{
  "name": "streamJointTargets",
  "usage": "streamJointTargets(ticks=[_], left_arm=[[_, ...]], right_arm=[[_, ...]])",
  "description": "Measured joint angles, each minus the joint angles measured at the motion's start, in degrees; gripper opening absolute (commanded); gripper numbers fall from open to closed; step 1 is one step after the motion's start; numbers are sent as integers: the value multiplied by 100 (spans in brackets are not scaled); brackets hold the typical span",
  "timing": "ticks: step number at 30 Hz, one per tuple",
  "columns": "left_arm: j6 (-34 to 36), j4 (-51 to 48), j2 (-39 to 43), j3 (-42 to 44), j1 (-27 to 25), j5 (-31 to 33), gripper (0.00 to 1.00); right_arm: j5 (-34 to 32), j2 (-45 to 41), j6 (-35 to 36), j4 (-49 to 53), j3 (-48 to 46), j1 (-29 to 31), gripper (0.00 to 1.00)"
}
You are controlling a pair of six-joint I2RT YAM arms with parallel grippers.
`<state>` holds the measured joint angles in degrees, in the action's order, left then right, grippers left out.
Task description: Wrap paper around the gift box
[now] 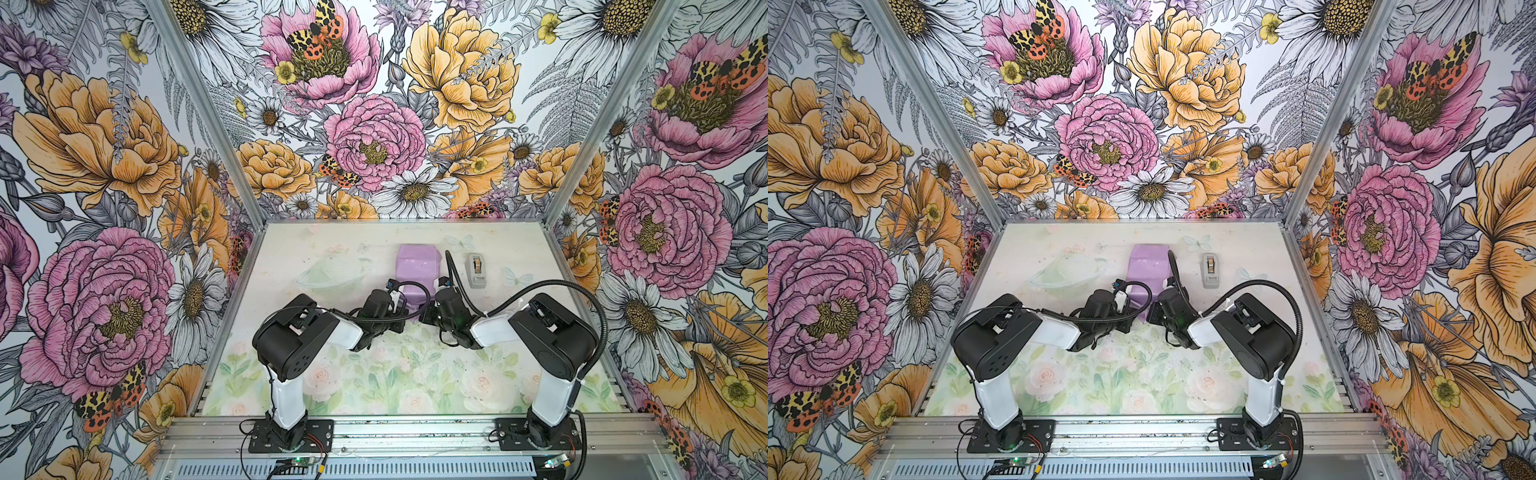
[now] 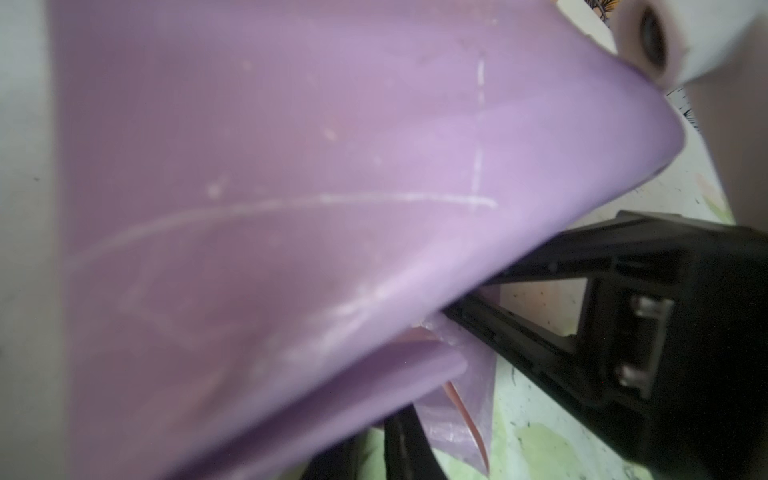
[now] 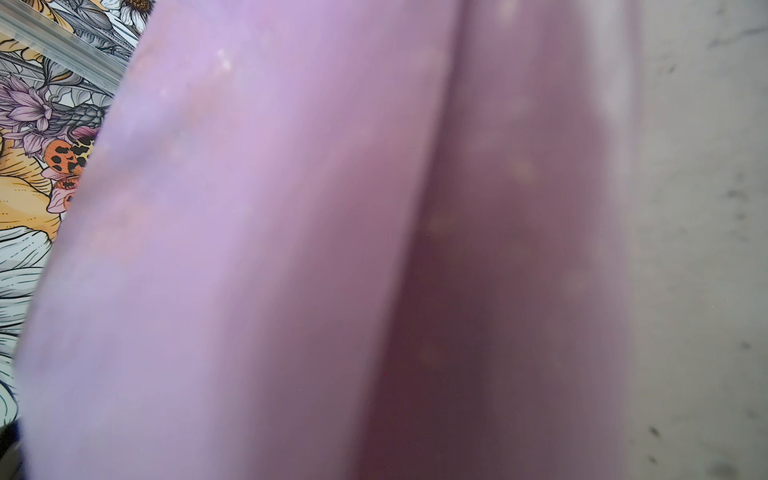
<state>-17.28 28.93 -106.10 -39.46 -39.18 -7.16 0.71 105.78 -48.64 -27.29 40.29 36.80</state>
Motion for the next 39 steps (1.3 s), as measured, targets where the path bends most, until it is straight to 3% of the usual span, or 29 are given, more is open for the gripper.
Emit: streamJointTargets(ticks=[9,21,39], left_arm=[[-87,-13,17,20,-2,-20,13],[-103,-514,26,-260,363,2,14],[-76,-511,81,-160,-192,-114,11]], right_arm=[[0,0,0,0,0,0,7],[0,0,0,0,0,0,6],[0,0,0,2,0,0,6]])
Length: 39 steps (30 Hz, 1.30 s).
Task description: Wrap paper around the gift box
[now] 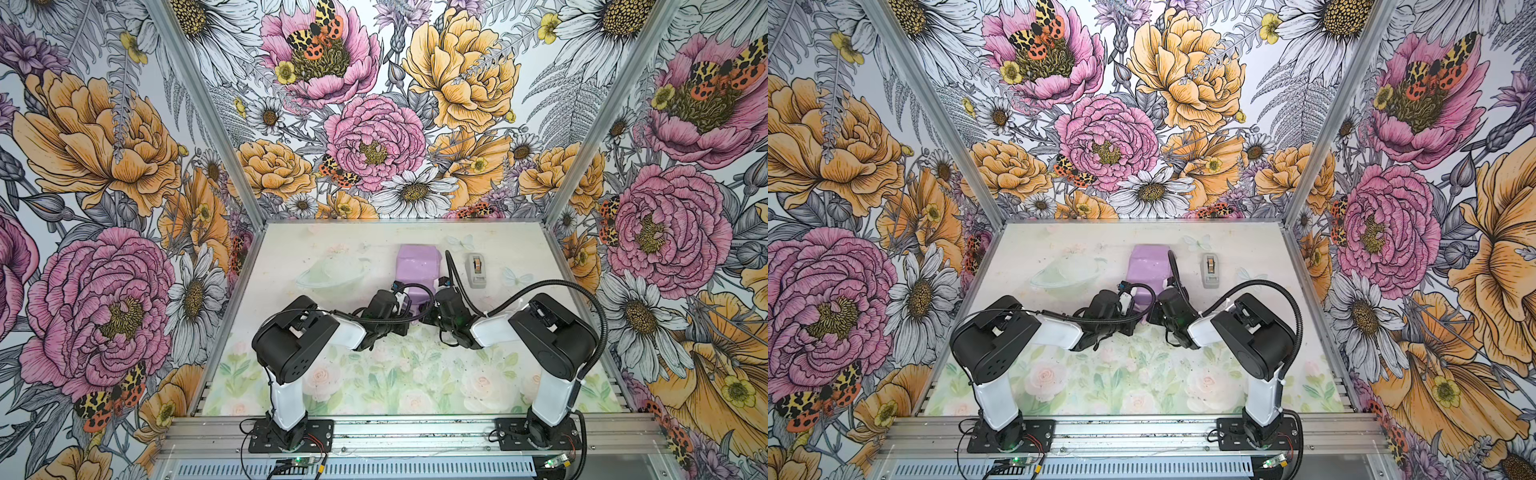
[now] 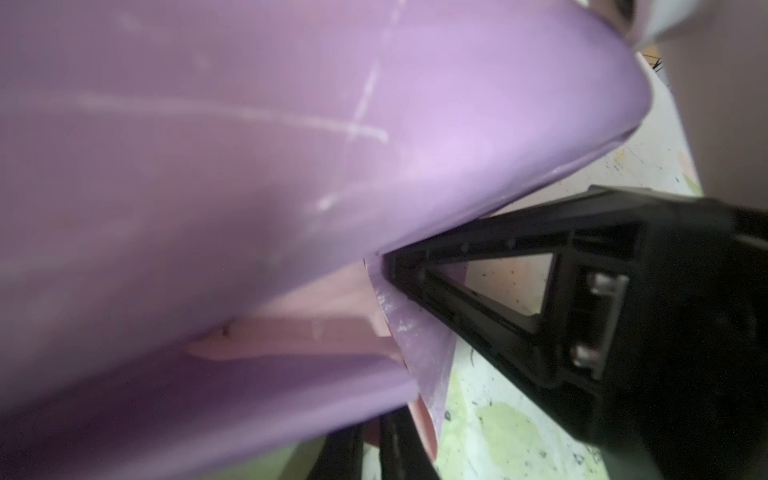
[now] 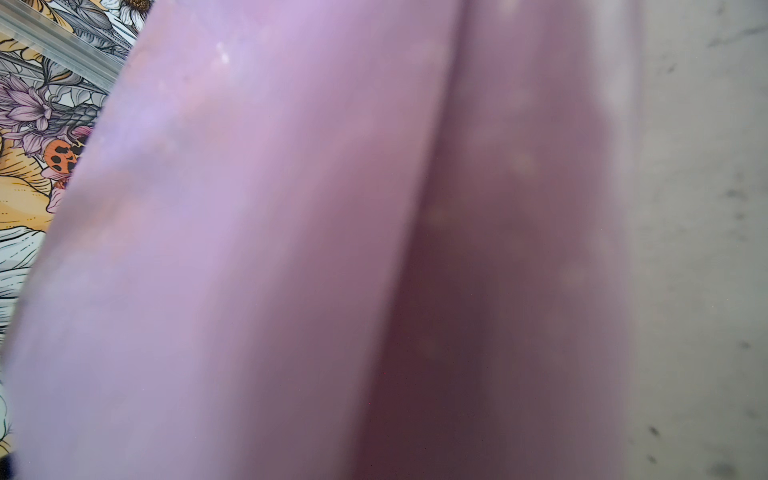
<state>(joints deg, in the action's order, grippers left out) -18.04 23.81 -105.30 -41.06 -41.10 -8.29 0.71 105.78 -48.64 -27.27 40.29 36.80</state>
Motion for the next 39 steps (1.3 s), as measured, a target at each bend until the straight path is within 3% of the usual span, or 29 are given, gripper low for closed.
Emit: streamJointTargets(ticks=[17,39], left_arm=[[11,-382,11,-212,428,-85,11],[98,-570,-411,-817,516,-129,12]], right_arm=[[0,-9,0,9,0,0,6],[15,-61,0,22,-57,0,6]])
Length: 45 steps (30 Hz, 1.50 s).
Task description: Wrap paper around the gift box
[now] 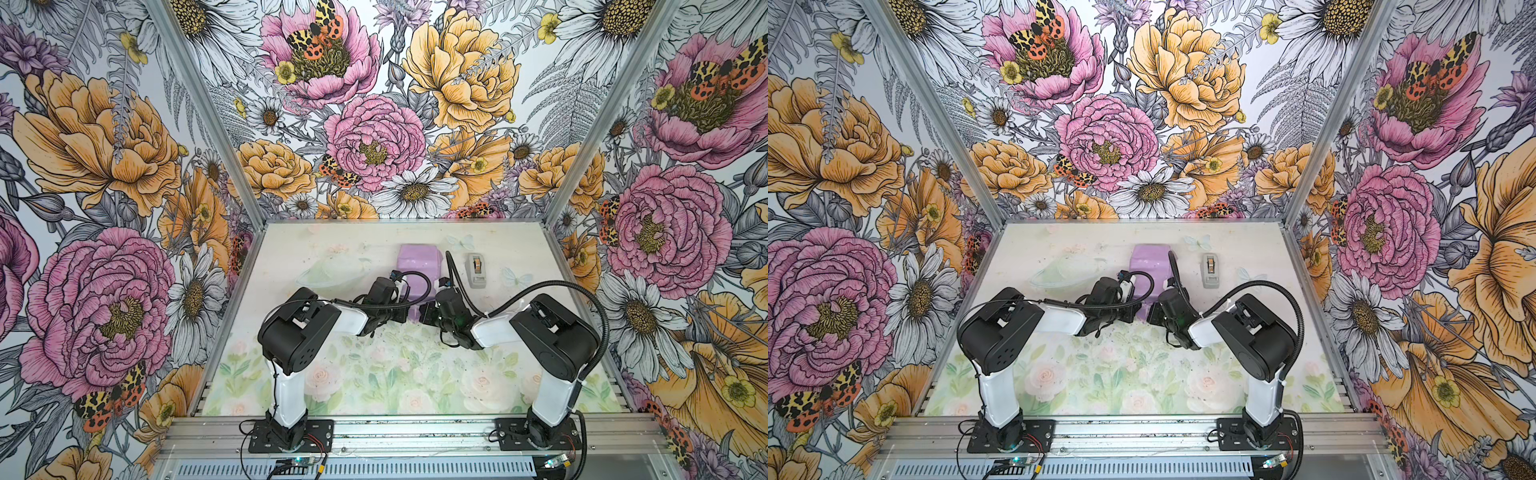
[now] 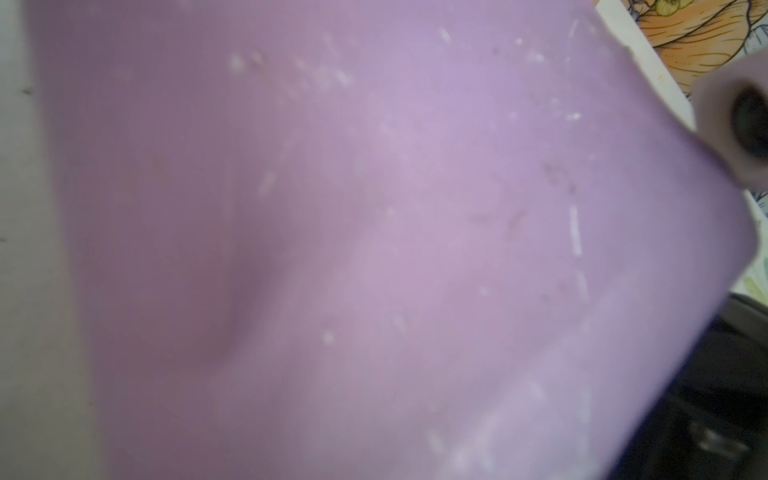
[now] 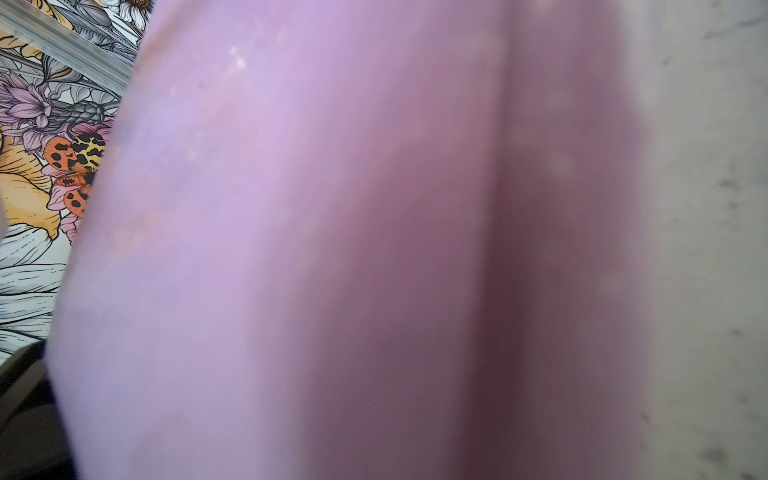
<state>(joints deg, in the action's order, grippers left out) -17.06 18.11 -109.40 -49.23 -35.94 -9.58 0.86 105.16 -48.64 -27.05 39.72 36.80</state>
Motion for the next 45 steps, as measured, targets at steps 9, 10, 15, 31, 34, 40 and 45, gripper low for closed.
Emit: streamJointTargets(ticks=[9,10,15,31,34,40,45], left_arm=[[52,2,0,-2,33,0,12],[52,-15,-2,-20,13,4,12],[50,-35,-120,-181,-164,4,12],[50,120,28,103,120,2,12],[50,118,28,94,44,33,12],[-20,144,-26,37,-299,94,12],[-63,192,-22,81,-275,92,12]], right_arm=[[0,-9,2,0,-13,0,6],[0,-9,2,0,-13,0,6],[0,-11,2,0,-13,0,6],[0,-13,2,4,-13,0,6],[0,-13,2,4,-13,0,6],[0,-13,2,7,-13,0,6],[-2,-15,2,15,-13,0,6]])
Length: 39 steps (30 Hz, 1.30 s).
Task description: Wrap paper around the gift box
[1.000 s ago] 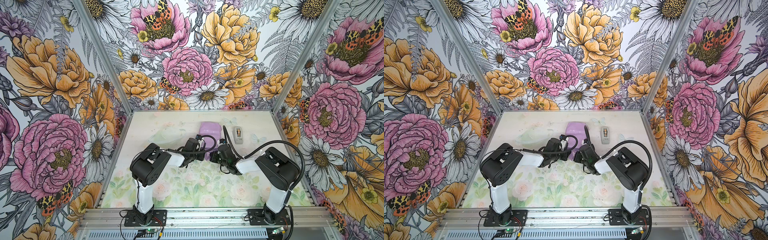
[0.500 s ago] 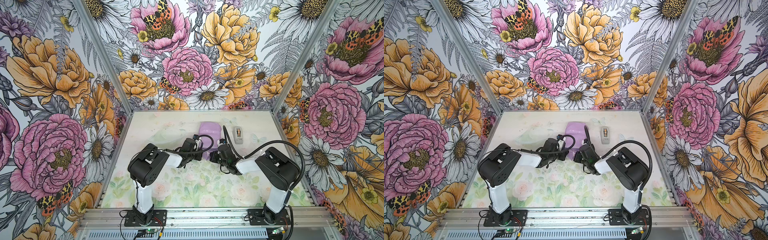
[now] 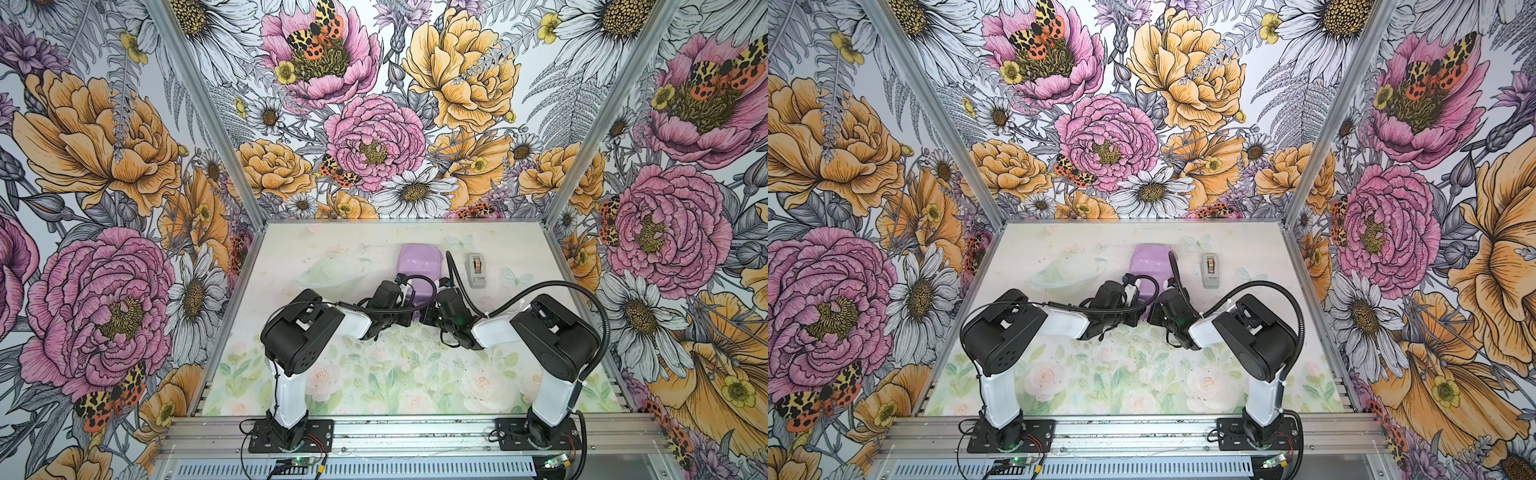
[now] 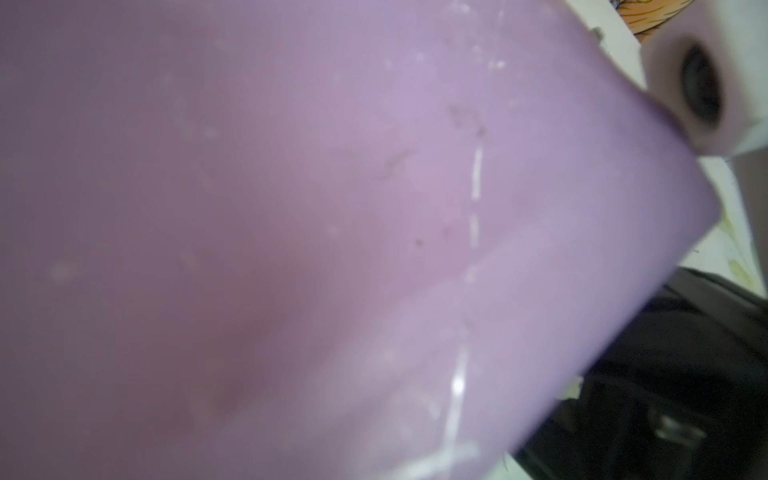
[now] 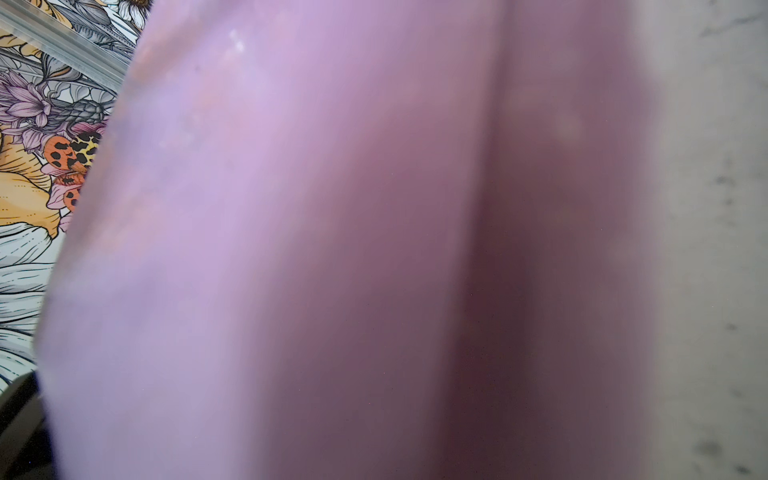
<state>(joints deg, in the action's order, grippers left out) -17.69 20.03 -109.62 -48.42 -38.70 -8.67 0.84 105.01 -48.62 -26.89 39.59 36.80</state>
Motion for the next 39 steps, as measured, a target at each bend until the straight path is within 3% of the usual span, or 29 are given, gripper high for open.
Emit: streamJointTargets(ticks=[9,18,28,39], left_arm=[[2,101,153,243,365,0,12],[2,164,153,284,-74,-2,12],[-2,264,369,601,-216,-44,12],[7,79,210,302,225,-151,12]], right_arm=[[2,-9,0,13,0,0,6],[2,-22,0,35,0,0,6],[0,-33,0,59,-2,4,6],[0,-44,0,79,-2,4,6]])
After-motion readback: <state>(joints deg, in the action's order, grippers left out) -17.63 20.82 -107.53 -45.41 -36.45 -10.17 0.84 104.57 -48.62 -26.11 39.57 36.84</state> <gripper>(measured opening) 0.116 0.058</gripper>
